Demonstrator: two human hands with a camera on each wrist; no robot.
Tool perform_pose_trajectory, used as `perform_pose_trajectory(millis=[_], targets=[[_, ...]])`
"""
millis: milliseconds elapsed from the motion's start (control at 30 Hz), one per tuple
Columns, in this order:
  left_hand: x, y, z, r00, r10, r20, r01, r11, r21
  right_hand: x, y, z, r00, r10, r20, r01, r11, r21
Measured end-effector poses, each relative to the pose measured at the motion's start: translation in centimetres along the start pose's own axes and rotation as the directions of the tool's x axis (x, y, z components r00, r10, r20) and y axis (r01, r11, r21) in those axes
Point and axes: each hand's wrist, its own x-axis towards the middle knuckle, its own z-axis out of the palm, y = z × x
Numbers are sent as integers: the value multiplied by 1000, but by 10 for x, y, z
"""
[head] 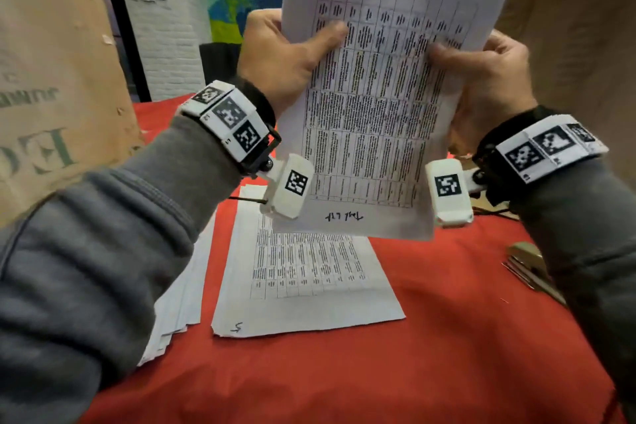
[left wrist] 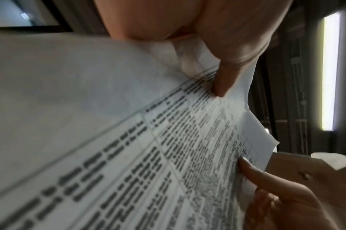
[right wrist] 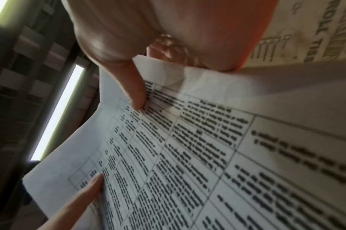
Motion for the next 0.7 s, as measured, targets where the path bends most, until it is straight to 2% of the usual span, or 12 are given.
perform_pose_trajectory(millis=[100,200,300,367,467,567,700], targets=[[-16,-23,-2,993,-111,-35,106,987,-117,-9,14,1,999,33,21,-32,998,-48],[-41,-49,-4,966,-259,12,257,947,-193,-26,35,0,994,94,55,-86,986,-141],[-52,-51,-3,941,-338,7,331,916,-229,-32,44,2,993,61,96,-39,974,-221],[-46,-39,-2,947,-320,-21,306,922,-237,-27,39,6,996,10,88,11,972,-235],[-34,-21,-1,976,-211,-53,198,962,-186,-17,26,12,997,-42,61,52,984,-173],[-32,-19,1,982,-163,-98,149,980,-134,-14,22,14,997,-36,61,45,987,-157],[-49,-41,2,961,-266,-79,248,952,-181,-26,39,8,992,76,99,-53,975,-217]])
